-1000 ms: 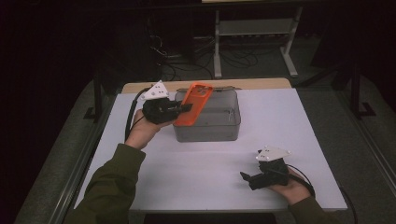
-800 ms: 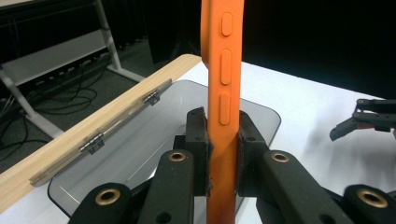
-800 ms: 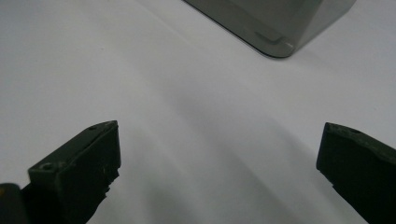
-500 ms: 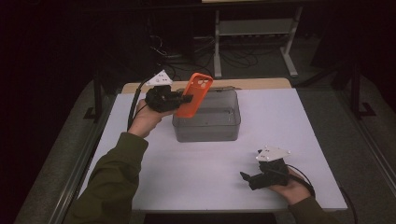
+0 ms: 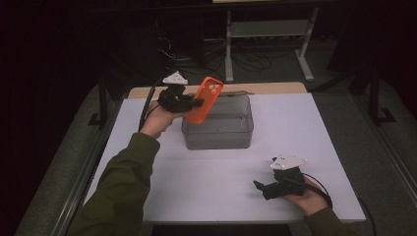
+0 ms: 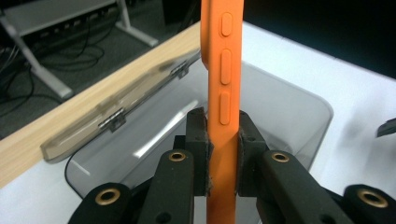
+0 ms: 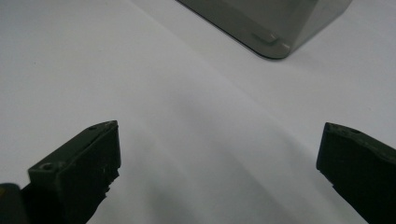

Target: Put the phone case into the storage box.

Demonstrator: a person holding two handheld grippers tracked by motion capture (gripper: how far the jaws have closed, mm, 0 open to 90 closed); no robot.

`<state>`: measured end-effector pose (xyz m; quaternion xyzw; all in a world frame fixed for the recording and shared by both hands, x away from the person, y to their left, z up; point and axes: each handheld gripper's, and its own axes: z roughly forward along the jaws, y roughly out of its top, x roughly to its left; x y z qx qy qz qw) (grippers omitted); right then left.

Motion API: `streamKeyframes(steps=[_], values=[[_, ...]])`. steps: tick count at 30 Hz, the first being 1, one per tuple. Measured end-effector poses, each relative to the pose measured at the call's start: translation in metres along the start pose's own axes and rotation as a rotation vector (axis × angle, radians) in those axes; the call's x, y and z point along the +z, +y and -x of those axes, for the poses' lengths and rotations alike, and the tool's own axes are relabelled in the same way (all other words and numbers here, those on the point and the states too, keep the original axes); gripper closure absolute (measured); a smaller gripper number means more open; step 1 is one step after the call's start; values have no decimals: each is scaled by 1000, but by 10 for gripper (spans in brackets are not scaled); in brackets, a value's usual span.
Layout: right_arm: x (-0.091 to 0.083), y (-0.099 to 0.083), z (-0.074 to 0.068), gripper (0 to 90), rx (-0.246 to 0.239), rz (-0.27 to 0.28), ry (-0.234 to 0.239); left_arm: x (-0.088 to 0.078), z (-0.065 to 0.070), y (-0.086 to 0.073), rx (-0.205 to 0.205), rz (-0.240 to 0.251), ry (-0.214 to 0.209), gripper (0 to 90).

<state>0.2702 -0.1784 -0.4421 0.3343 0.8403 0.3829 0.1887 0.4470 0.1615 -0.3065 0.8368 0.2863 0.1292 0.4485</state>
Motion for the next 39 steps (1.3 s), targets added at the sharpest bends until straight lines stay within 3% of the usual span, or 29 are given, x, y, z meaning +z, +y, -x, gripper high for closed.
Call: streamKeyframes(steps=[12,39], values=[[-1,0,0,0,3,4,0,15,-1,11,-28,-132,29,791],[-3,1,-2,0,-5,18,0,52,-10,1,-164,-367,100,791]])
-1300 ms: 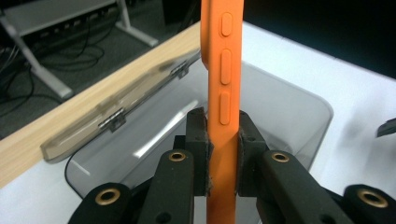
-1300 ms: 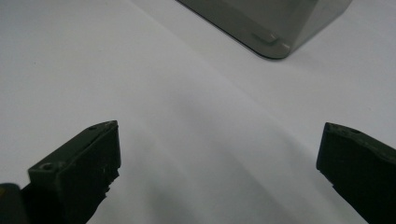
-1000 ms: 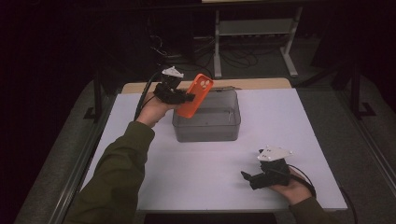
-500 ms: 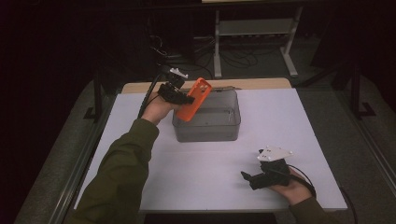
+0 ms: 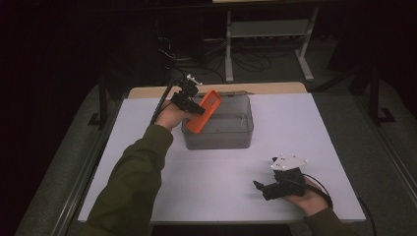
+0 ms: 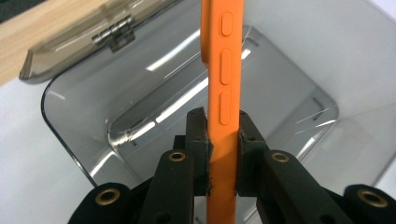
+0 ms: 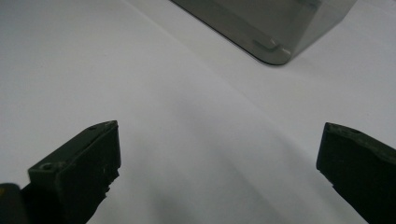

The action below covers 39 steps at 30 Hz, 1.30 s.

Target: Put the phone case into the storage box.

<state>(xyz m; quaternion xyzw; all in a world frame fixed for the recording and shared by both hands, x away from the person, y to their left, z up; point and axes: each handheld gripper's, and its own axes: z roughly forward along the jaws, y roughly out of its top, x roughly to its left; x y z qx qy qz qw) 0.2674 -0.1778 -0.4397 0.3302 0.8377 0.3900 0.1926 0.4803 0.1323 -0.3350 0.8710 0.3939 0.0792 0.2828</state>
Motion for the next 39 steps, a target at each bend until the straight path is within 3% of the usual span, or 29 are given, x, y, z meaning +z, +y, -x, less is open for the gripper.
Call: streamKeyframes(steps=[10,26,35,39], values=[[-2,1,-2,0,-5,14,3,8,-5,-1,-90,-70,30,790],[-3,1,-2,0,-12,22,-1,18,-8,-2,-250,-129,42,790],[-4,0,-2,0,-12,20,-4,22,-13,-4,-325,-162,43,789],[-4,0,-2,0,-14,20,-4,23,-13,-4,-339,-171,41,788]])
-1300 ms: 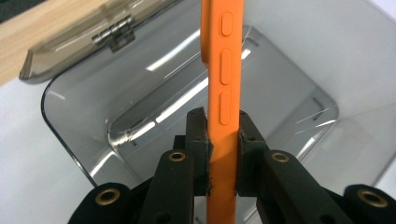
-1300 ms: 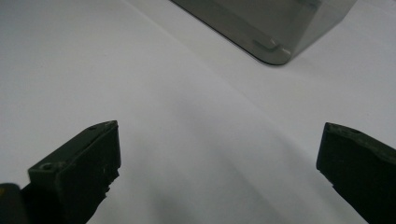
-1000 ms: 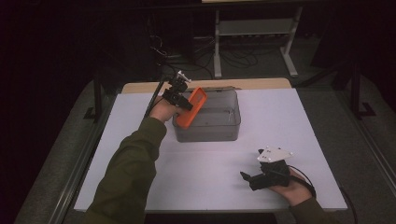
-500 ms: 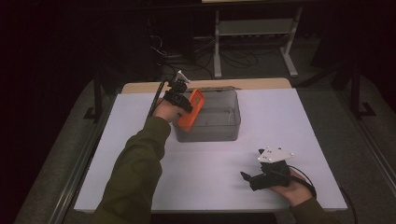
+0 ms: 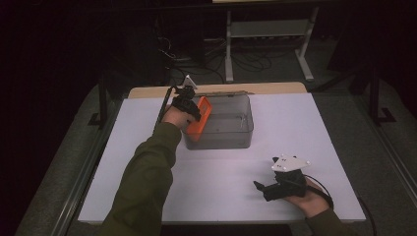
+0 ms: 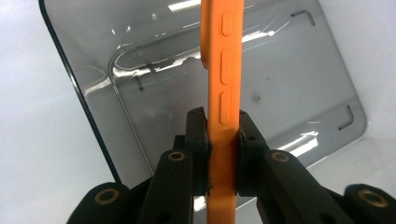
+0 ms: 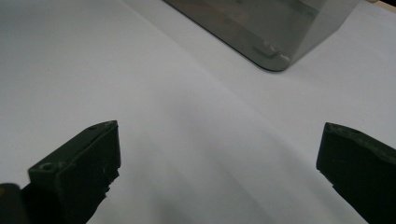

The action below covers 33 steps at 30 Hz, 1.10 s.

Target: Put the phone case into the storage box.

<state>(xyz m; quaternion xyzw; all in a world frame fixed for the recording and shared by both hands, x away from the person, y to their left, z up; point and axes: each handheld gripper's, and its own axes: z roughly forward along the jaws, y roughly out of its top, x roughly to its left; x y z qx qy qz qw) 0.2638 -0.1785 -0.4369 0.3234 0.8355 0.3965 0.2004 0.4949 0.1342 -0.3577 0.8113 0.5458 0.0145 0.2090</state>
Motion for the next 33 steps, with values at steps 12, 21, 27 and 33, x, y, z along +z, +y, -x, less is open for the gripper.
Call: streamKeyframes(steps=[12,21,27,33], values=[[0,0,0,0,-2,1,0,5,1,3,-51,-41,28,786],[0,0,0,0,-2,1,0,11,8,5,-61,-88,92,786],[-1,0,0,0,-3,2,0,14,10,5,-64,-116,108,785],[-1,0,0,0,-2,2,-1,18,12,5,-62,-127,119,784]])
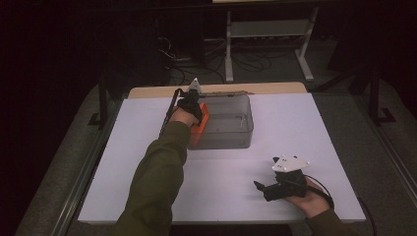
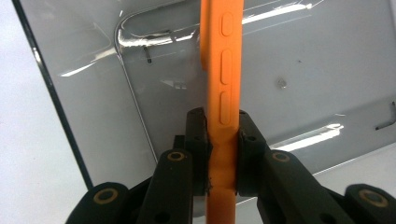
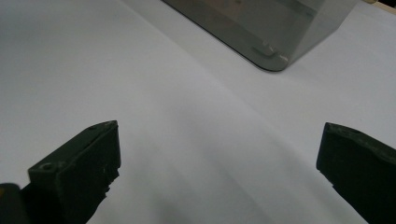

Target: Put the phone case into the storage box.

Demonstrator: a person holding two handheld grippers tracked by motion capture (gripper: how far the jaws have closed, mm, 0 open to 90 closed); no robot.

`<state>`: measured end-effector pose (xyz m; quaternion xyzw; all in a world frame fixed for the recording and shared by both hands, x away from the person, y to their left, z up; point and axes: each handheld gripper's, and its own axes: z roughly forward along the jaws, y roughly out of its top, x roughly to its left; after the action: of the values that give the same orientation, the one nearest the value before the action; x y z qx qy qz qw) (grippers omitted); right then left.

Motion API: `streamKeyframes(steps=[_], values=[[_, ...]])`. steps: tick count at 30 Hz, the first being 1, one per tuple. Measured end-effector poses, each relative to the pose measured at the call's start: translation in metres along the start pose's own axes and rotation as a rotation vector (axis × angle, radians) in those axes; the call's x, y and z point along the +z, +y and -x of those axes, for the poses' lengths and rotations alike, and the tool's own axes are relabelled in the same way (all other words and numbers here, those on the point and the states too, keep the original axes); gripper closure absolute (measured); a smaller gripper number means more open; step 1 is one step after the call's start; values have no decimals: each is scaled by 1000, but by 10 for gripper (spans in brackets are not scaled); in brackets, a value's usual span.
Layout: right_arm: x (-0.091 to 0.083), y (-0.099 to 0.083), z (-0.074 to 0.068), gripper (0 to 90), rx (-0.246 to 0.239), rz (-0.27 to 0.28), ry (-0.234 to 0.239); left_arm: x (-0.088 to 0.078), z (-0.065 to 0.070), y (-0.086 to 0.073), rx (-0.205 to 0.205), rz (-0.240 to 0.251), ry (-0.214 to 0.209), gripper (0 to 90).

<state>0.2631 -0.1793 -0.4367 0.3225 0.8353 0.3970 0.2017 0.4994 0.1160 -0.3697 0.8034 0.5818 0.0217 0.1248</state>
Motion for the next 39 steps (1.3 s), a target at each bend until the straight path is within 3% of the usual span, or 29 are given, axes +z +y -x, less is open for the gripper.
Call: streamKeyframes(steps=[14,28,39], values=[[-1,0,0,0,1,1,-2,-4,-1,1,-7,12,9,773],[0,1,-1,0,1,2,-1,-17,-12,1,-18,49,17,781],[0,1,-1,0,4,3,0,-34,-9,7,12,96,27,704]])
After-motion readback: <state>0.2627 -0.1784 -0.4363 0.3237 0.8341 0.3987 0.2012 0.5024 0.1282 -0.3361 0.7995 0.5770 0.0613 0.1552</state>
